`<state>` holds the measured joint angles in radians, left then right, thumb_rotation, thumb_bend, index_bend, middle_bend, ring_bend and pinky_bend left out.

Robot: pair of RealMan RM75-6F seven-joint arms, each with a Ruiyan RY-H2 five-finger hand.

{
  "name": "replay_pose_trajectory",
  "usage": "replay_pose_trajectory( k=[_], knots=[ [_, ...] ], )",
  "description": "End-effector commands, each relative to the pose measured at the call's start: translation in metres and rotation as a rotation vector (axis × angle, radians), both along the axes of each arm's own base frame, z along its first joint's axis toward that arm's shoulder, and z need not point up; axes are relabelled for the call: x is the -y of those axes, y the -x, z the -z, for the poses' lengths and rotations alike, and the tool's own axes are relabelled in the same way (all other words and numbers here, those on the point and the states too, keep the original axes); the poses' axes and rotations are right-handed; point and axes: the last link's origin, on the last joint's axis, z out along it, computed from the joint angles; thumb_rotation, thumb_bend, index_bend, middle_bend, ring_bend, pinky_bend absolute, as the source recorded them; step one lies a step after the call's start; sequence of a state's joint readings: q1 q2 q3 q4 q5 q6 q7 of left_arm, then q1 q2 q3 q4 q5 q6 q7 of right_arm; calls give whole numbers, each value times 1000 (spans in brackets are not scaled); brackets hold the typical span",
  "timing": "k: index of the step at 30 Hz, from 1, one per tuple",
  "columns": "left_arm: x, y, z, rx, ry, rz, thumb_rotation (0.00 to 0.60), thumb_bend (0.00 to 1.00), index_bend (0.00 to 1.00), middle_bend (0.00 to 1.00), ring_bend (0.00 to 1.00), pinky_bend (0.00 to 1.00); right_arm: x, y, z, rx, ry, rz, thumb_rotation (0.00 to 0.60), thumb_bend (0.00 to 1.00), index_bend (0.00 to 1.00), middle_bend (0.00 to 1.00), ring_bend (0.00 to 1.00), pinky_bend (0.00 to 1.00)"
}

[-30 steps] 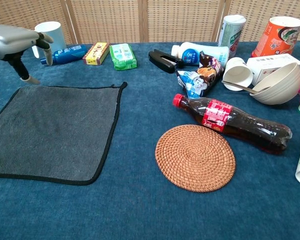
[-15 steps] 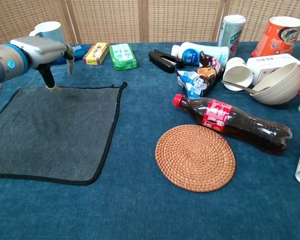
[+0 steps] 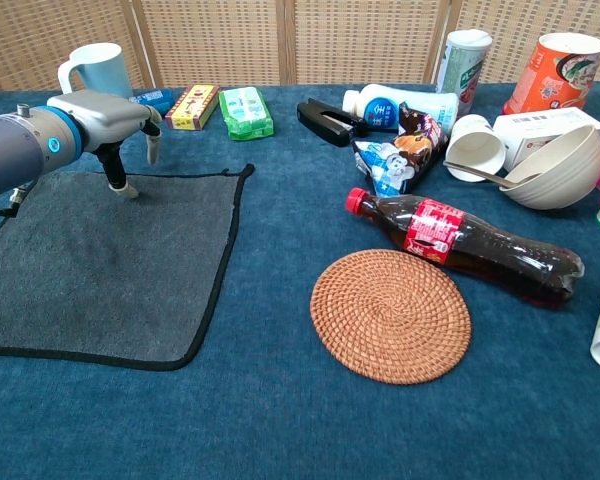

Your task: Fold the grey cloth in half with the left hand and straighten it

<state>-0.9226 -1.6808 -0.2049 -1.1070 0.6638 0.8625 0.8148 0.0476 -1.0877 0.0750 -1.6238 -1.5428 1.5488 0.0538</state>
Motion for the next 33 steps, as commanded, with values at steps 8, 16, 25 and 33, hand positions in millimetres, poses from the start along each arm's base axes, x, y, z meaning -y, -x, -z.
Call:
replay_pose_trajectory(
  k=[8,16,25,33],
  knots=[
    [-5,0,4,-49,20,-19,600,273,449,0,0,0,1,2,1,5,-7,8,600,104,0,0,0,120],
    [-6,0,4,-74,19,-34,600,275,472,0,0,0,2,2,1,10,-11,8,600,104,0,0,0,119],
    [-5,0,5,-78,18,-23,600,335,526,0,0,0,1,2,1,13,-14,6,600,102,0,0,0,120],
    [-4,-2,6,-84,16,-11,600,355,564,0,0,0,1,2,1,16,-13,6,600,100,0,0,0,120]
  ],
)
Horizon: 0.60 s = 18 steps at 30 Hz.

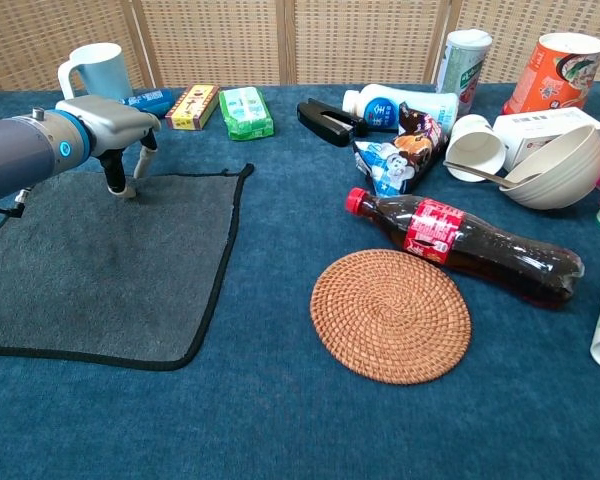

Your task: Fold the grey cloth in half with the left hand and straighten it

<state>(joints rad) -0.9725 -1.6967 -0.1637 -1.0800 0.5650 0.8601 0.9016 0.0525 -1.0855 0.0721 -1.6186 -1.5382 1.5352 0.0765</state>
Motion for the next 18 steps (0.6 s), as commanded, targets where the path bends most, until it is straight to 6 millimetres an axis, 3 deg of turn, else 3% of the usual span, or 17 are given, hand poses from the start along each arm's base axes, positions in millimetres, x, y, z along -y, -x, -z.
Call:
replay_pose_trajectory(
  k=[1,18],
  knots=[
    [0,-1,0,2,-2,6,600,357,567,0,0,0,0,0,0,1,0,1,600,100,0,0,0,120],
    [6,-2,-6,-13,-11,56,600,458,608,0,0,18,0,0,2,-6,-8,2,600,98,0,0,0,120]
  ],
)
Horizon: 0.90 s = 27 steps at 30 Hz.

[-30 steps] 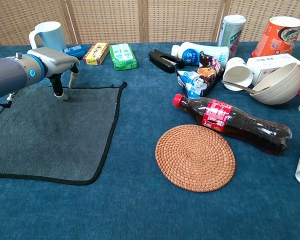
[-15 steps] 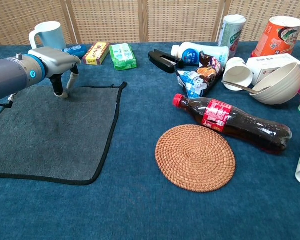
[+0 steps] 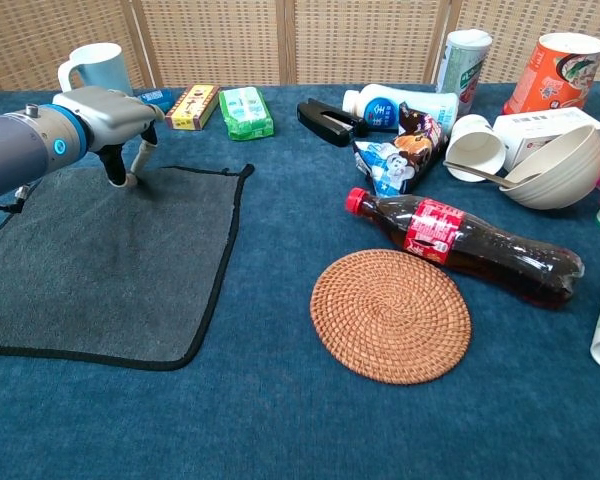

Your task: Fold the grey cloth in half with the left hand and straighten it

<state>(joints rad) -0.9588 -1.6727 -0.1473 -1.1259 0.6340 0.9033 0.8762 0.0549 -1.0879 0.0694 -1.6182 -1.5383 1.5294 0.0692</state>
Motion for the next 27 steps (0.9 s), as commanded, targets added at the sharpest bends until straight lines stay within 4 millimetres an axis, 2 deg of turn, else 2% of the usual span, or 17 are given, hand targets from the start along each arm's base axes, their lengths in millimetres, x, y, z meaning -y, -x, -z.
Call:
replay_pose_trajectory(
  k=[1,10,19,27],
  knots=[
    [1,2,-1,-16,3,3,600,464,605,0,0,18,0,0,0,-1,0,0,600,98,0,0,0,120],
    [8,6,-4,4,30,-11,600,480,615,0,0,15,0,0,2,-10,-2,0,600,99,0,0,0,120],
    [19,13,-23,18,64,5,600,482,617,0,0,12,0,-2,5,-16,-9,-3,600,98,0,0,0,120],
    [38,17,-33,15,99,47,600,483,617,0,0,10,-1,-3,6,-20,-11,-5,600,98,0,0,0,121]
  ],
)
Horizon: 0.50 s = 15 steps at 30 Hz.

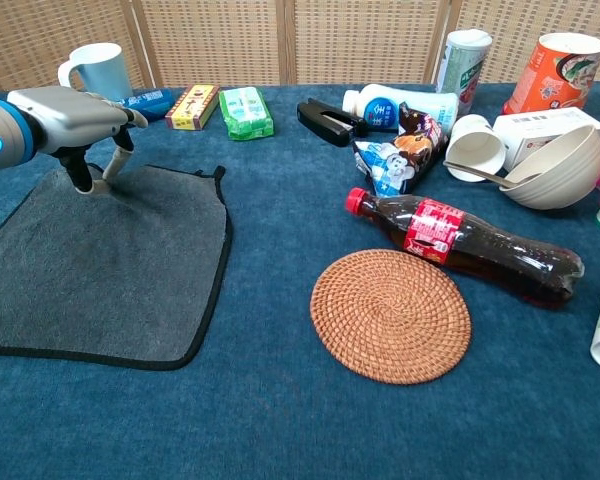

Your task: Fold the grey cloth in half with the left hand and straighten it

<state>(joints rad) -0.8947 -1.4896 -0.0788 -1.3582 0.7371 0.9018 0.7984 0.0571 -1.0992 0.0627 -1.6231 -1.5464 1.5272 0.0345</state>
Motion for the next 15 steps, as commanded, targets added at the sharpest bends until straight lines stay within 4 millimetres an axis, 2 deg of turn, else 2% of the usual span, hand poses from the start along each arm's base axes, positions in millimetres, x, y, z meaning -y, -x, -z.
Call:
replay_pose_trajectory(
  k=[1,15],
  knots=[
    [10,2,-3,1,14,20,600,482,617,0,0,10,0,0,0,0,0,-1,600,99,0,0,0,120],
    [51,-3,-10,-43,73,117,600,477,608,0,0,3,-1,-2,0,1,3,-6,600,99,0,0,0,121]
  ],
)
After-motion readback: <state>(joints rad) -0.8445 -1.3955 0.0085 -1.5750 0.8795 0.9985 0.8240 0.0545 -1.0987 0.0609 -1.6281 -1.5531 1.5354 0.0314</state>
